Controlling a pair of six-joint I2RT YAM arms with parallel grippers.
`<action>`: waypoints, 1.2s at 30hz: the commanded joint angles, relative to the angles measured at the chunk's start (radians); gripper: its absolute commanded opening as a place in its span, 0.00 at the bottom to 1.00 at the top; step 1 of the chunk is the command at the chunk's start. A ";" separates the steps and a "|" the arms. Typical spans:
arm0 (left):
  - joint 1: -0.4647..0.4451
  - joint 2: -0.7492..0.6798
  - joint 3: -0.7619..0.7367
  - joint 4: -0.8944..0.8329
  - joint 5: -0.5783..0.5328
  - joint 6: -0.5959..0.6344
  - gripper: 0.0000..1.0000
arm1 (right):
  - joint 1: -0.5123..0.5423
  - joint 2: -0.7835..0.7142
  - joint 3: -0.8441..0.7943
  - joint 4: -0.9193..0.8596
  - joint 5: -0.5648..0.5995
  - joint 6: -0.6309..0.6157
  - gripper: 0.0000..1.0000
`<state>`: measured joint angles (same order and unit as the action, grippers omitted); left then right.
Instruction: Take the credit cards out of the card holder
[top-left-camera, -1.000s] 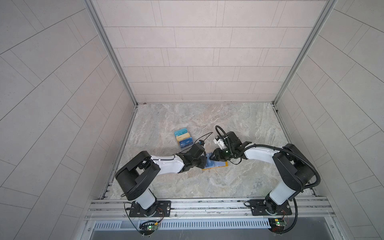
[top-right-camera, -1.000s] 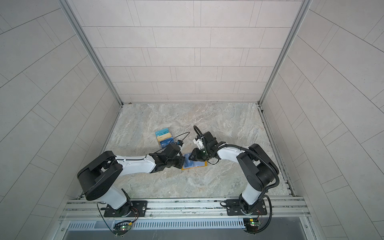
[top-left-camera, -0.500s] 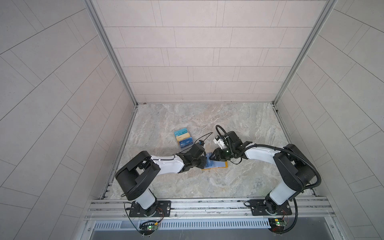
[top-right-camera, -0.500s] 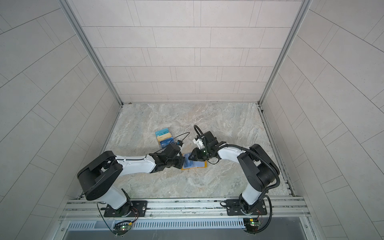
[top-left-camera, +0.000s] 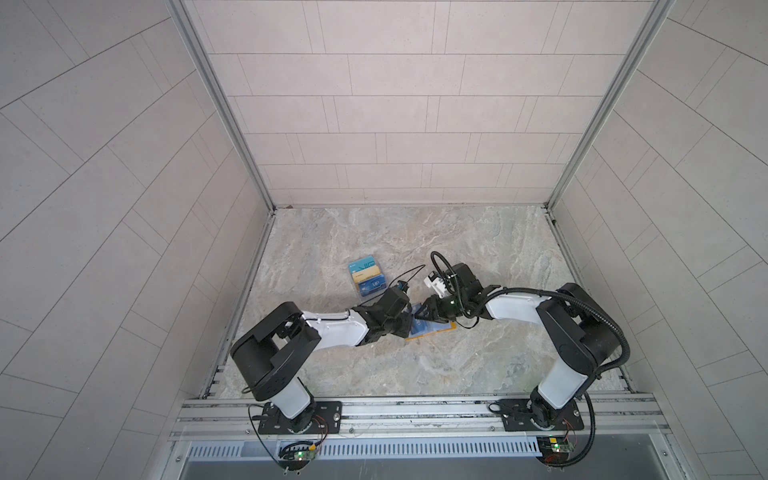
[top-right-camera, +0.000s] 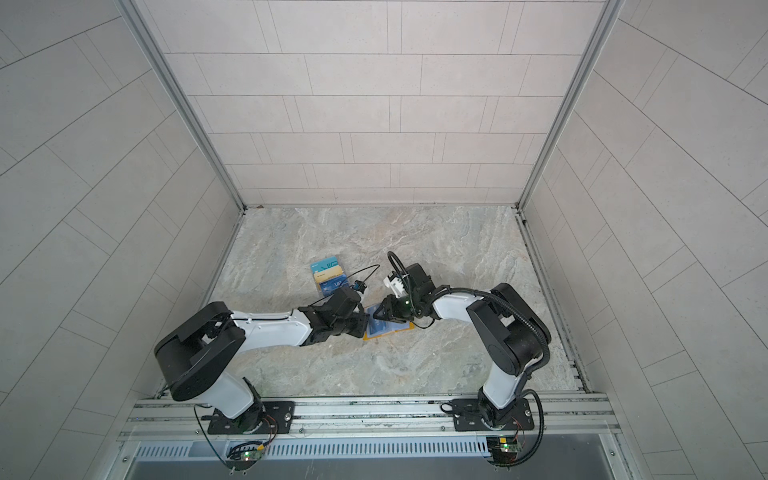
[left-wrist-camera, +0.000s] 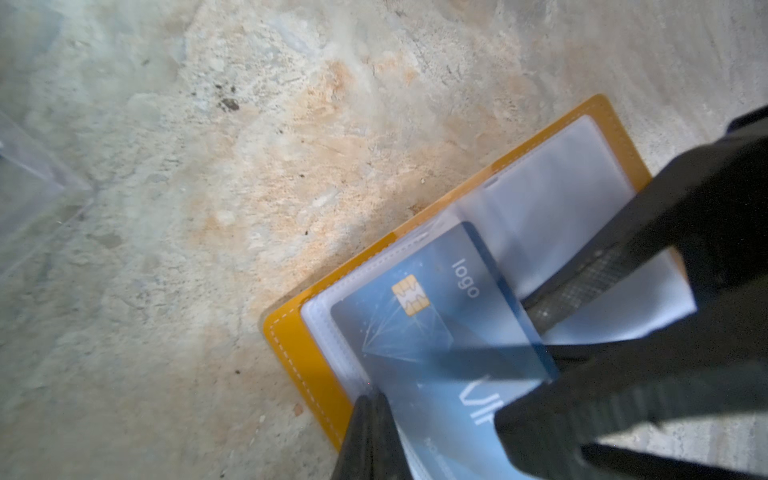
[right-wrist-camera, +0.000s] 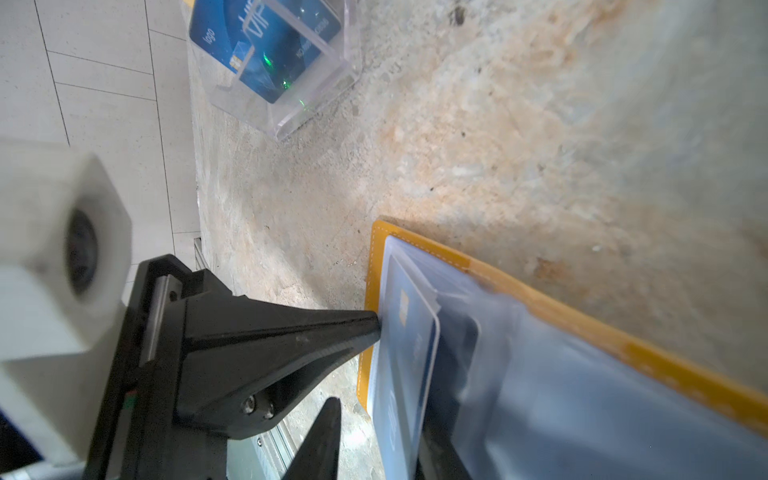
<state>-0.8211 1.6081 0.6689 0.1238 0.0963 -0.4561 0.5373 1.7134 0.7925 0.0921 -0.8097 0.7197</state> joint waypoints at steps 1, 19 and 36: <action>-0.005 0.009 -0.014 -0.029 0.004 -0.006 0.01 | 0.010 0.027 -0.007 0.043 -0.034 0.023 0.31; -0.006 0.016 -0.014 -0.041 -0.009 -0.004 0.00 | 0.000 0.011 -0.025 0.112 -0.079 0.056 0.29; -0.005 0.026 -0.004 -0.050 -0.010 -0.001 0.00 | -0.060 -0.093 -0.058 0.041 -0.076 0.018 0.26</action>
<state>-0.8211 1.6108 0.6689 0.1223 0.0883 -0.4557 0.4843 1.6581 0.7361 0.1555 -0.8833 0.7582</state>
